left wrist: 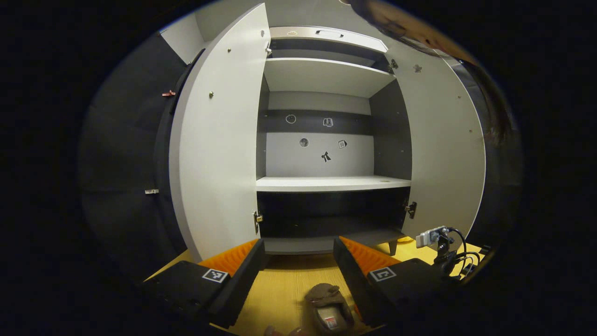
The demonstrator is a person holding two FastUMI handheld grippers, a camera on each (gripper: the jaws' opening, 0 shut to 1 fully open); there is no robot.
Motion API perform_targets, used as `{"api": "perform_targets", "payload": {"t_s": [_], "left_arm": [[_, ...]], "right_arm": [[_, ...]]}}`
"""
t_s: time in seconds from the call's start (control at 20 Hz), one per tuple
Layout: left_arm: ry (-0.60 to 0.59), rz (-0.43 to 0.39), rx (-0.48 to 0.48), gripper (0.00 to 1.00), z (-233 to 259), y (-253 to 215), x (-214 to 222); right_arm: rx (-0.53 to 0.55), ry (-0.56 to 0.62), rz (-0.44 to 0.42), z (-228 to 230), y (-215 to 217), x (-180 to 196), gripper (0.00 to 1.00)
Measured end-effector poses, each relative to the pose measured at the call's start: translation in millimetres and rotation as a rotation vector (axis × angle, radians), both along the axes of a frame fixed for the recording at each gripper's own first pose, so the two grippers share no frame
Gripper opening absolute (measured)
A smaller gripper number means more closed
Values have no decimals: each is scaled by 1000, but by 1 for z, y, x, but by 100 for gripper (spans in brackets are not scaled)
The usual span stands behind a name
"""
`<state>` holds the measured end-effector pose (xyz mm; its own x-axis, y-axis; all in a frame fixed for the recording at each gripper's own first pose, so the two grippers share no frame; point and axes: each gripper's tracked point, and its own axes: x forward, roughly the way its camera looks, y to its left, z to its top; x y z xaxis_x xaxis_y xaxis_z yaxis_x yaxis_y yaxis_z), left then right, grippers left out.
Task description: Grab one shoe with the right hand and put it into the shoe cabinet, grab the other shoe with the left hand and put it into the shoe cabinet; then close the right door with the right hand and the left door with the left hand.
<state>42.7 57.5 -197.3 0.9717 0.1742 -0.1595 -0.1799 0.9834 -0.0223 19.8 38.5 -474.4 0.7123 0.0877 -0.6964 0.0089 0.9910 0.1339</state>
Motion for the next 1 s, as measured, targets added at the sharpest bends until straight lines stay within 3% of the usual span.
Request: {"api": "perform_targets", "payload": {"t_s": [0.05,0.2,0.4,0.5,0.65,0.7,0.75,1.0], "left_arm": [[4,0,1,94,-1,1,1],[4,-5,-18,94,-5,2,6],[9,-3,0,94,-8,9,11],[12,-3,-2,94,-11,12,13],[14,4,9,94,-13,15,15],[11,9,19,94,-13,16,14],[7,11,26,94,-13,18,15],[-5,8,35,94,-8,16,17]], "right_arm": [[-11,3,-4,-4,-1,3,67],[-48,2,-20,-10,-10,13,67],[-40,39,-25,-23,-11,26,51],[-60,46,-31,-25,-13,29,48],[-83,54,-42,-23,-21,32,33],[-85,34,-60,-29,-23,47,34],[-84,52,-49,-21,-21,33,8],[-113,50,9,-27,-16,38,8]]}}
